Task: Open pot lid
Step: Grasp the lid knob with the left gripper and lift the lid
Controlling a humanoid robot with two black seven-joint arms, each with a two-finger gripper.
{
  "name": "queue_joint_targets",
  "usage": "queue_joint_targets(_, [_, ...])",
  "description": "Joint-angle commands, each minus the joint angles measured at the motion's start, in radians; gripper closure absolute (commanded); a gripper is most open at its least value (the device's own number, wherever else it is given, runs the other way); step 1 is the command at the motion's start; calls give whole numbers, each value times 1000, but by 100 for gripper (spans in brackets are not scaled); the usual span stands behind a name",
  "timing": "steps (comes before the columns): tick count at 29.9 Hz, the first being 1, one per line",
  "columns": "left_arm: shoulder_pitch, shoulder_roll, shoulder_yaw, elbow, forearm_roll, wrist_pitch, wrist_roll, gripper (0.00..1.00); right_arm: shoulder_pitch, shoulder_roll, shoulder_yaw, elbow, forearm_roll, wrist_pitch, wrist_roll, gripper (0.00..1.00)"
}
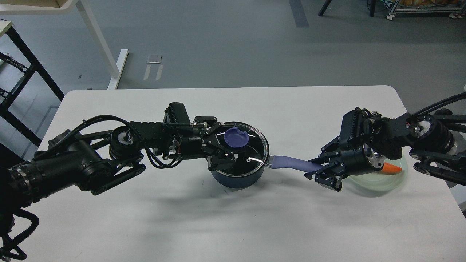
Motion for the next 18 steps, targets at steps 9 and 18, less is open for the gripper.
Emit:
queue_joint_targets(9, [-16,28,-7,-29,-17,39,0,63,1,-4,0,0,0,0,0,60])
queue_joint_targets(18, [-60,299,-5,-189,-97,95,0,61,1,-7,0,2,1,0,0,60])
